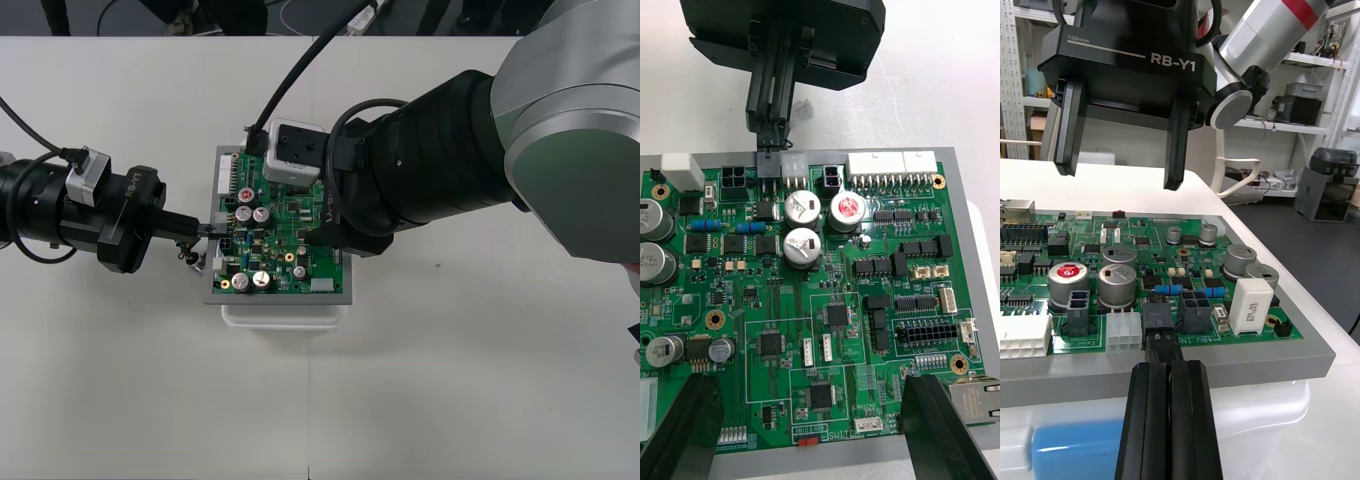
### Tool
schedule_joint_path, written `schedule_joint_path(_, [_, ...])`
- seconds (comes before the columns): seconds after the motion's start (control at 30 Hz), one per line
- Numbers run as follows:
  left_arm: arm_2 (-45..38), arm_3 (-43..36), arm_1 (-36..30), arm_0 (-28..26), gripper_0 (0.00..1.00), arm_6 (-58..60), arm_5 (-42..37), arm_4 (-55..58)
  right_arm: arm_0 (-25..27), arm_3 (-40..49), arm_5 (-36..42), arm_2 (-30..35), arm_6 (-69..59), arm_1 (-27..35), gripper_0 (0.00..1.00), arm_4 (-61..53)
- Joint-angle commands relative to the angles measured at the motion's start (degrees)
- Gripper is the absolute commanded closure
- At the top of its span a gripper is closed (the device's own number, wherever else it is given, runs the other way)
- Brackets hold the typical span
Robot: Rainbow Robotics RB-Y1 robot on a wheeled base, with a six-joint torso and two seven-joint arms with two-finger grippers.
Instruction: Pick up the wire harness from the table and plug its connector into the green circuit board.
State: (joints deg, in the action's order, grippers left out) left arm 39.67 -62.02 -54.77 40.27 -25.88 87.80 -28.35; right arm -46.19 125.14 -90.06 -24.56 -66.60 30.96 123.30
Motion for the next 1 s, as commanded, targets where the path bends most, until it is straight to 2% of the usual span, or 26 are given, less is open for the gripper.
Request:
schedule_joint_path(0.03, [0.4, -1.3, 1.7, 1.9, 1.0, -0.1, 2.2, -0.4, 0.1, 1.8, 0.1, 0.9, 1.8, -1.2, 0.31, -0.3])
schedule_joint_path(1.0, [0.3, -1.1, 1.8, 1.9, 1.0, 0.0, 2.2, -0.6, 0.1, 1.7, 0.1, 0.9, 1.8, -1.2, 0.31, -0.5])
